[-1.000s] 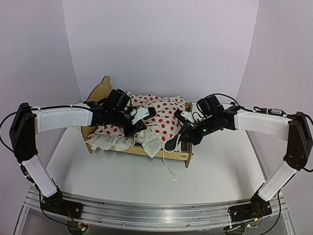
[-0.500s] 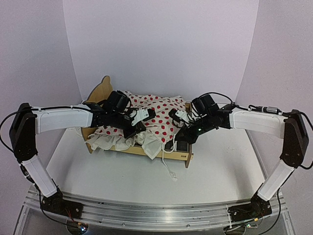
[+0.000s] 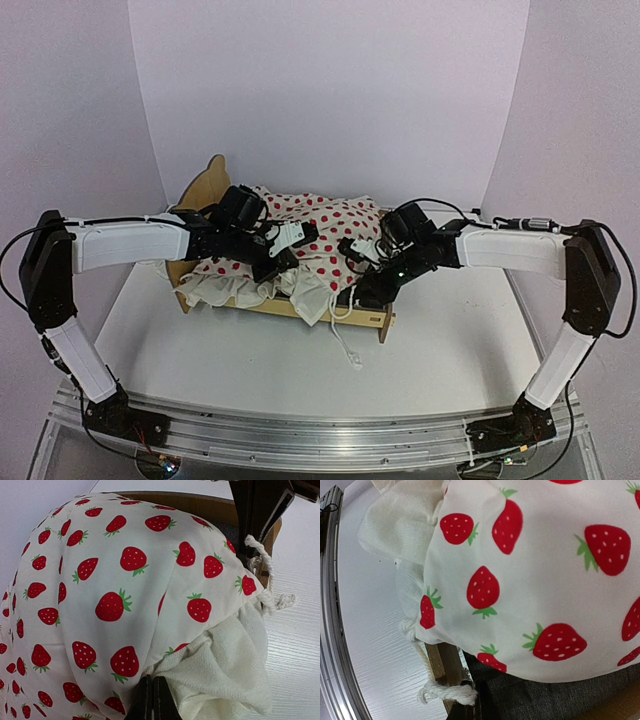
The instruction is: Set up the pet bed
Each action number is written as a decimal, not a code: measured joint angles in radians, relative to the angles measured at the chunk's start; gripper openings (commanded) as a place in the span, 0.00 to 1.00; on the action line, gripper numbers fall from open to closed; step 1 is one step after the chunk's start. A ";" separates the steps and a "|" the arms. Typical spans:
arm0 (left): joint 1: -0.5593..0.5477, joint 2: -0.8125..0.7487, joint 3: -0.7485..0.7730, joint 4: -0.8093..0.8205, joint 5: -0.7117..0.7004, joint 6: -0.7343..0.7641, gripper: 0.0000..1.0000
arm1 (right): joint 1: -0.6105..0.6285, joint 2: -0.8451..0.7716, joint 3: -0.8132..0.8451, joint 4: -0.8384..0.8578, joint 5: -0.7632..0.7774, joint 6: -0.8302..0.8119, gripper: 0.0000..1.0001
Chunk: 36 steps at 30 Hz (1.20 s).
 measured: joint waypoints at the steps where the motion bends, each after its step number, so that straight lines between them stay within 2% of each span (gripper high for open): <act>1: 0.000 0.000 -0.002 0.004 0.000 0.000 0.00 | 0.000 0.003 0.000 -0.003 -0.003 -0.006 0.00; 8: 0.000 0.000 -0.011 0.017 0.010 0.000 0.00 | -0.005 0.079 0.011 -0.046 -0.034 -0.017 0.00; 17: 0.000 0.000 -0.011 0.017 0.031 -0.001 0.00 | -0.038 0.082 0.042 -0.082 -0.077 0.026 0.41; 22: 0.000 0.000 -0.011 0.017 0.039 -0.001 0.00 | -0.051 0.058 0.061 -0.161 -0.081 -0.008 0.50; 26: 0.000 0.000 -0.011 0.017 0.049 -0.006 0.00 | -0.051 0.022 0.067 -0.256 -0.083 -0.046 0.46; 28: 0.000 0.000 -0.011 0.018 0.051 -0.011 0.00 | -0.050 0.016 0.078 -0.283 -0.083 -0.056 0.28; 30: 0.000 0.000 -0.011 0.019 0.052 -0.015 0.00 | -0.050 0.018 0.093 -0.297 -0.084 -0.057 0.18; 33: 0.000 0.000 -0.011 0.021 0.053 -0.018 0.00 | -0.049 0.041 0.131 -0.316 -0.085 -0.033 0.09; 36: 0.000 0.000 -0.011 0.024 0.056 -0.019 0.00 | -0.049 0.092 0.181 -0.321 -0.088 -0.008 0.05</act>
